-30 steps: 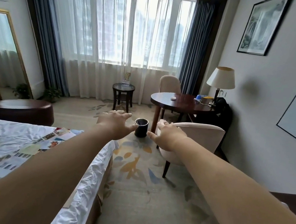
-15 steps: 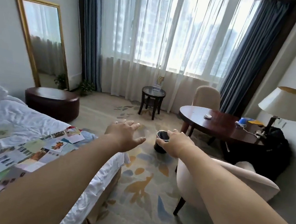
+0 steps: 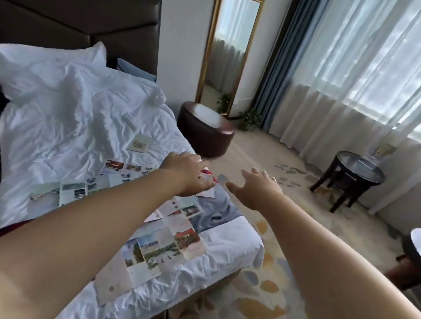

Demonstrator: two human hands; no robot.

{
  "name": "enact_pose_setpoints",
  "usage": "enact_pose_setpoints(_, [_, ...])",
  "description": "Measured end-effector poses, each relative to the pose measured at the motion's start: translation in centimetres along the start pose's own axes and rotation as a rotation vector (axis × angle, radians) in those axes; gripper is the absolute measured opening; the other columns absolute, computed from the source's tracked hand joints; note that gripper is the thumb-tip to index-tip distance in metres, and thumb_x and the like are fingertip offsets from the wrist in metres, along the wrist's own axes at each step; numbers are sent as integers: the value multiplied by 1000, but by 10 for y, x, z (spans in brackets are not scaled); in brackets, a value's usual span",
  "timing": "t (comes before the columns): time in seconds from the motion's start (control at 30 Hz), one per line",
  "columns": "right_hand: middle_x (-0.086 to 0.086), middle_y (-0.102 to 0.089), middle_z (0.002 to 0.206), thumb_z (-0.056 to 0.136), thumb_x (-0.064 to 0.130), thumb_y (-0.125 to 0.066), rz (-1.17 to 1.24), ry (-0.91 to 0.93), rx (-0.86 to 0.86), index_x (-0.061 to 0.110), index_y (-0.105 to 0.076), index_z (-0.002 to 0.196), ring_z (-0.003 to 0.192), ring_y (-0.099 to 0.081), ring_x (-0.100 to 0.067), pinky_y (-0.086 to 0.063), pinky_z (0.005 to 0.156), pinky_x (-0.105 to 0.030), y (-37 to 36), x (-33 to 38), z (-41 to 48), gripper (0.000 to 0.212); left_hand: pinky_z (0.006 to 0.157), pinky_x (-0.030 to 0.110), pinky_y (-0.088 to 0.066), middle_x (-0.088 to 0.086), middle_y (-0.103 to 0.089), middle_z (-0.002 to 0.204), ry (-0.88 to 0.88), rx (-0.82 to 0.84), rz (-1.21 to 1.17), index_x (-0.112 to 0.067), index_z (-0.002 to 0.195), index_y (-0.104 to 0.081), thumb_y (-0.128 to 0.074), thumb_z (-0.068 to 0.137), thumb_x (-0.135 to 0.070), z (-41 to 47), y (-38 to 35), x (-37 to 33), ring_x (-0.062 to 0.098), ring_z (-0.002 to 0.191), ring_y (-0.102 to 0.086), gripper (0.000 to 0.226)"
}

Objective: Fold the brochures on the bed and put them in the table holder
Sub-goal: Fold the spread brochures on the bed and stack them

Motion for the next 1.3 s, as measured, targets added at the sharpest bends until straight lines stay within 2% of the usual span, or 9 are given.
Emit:
enact_pose_setpoints(0.17, [-8, -41, 159, 93, 78, -38, 25, 198, -21, 25, -40, 155, 146, -37, -33, -30, 120, -52, 4, 61, 97, 81, 117, 46, -31, 0, -33, 164, 182, 57, -24, -31, 157, -32, -34, 90, -80, 49, -19, 80, 25, 149, -33, 83])
enact_pose_setpoints(0.4, [-6, -38, 162, 94, 74, -42, -14, 417, 139, 27, -41, 153, 147, -36, -31, -33, 117, -52, -67, 125, 205, 75, 118, 47, -26, -4, -24, 167, 368, 202, -58, -37, 158, -24, -35, 92, -77, 75, -90, 157, 23, 152, -25, 78])
enact_pose_setpoints(0.5, [-7, -31, 166, 95, 74, -42, -22, 538, 169, 26, -35, 157, 151, -30, -32, -29, 120, -52, -93, 157, 238, 79, 121, 48, -20, -4, -18, 169, 472, 270, -81, -39, 159, -22, -35, 93, -76, 75, -114, 185, 23, 154, -20, 76])
enact_pose_setpoints(0.7, [-9, -23, 169, 97, 73, -38, -74, 767, 277, 25, -32, 159, 154, -22, -33, -25, 121, -52, -143, 218, 270, 79, 118, 50, -24, -4, -19, 169, 677, 347, -164, -41, 157, -24, -30, 92, -78, 56, -158, 218, 23, 153, -22, 75])
enact_pose_setpoints(0.8, [-8, -23, 169, 97, 73, -39, -74, 790, 344, 23, -34, 158, 155, -22, -32, -27, 121, -54, -162, 226, 278, 78, 120, 52, -24, -4, -19, 169, 695, 395, -164, -41, 158, -21, -29, 93, -77, 53, -178, 218, 23, 154, -20, 75])
enact_pose_setpoints(0.93, [-7, -36, 162, 96, 72, -41, -55, 777, 370, 24, -43, 150, 148, -34, -32, -35, 114, -52, -177, 227, 285, 73, 113, 50, -30, -4, -28, 165, 696, 433, -188, -40, 157, -24, -33, 93, -74, 45, -201, 219, 25, 149, -29, 72])
enact_pose_setpoints(1.03, [-3, -33, 164, 96, 72, -42, -53, 755, 406, 31, -35, 156, 148, -34, -31, -35, 114, -50, -195, 223, 283, 73, 112, 49, -31, -6, -30, 164, 682, 462, -223, -44, 155, -27, -32, 92, -75, 38, -221, 220, 25, 148, -31, 70])
enact_pose_setpoints(1.17, [-1, -15, 172, 97, 73, -36, -106, 730, 437, 36, -21, 162, 155, -21, -33, -22, 124, -55, -230, 223, 277, 76, 112, 52, -32, -8, -23, 167, 689, 496, -291, -46, 154, -26, -34, 91, -77, 32, -262, 218, 25, 151, -27, 71])
enact_pose_setpoints(1.3, [0, -10, 173, 96, 74, -36, -124, 683, 562, 39, -18, 162, 158, -6, -36, -6, 125, -61, -287, 214, 252, 77, 112, 50, -34, -7, -24, 167, 672, 567, -380, -44, 156, -26, -32, 91, -79, 22, -319, 202, 26, 149, -30, 74])
Point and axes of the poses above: each hand's wrist, its own z-axis towards the middle knuckle, its own y-axis out of the back of the hand, x = y × z, the point moved 9 cm from there along z, towards the middle knuckle
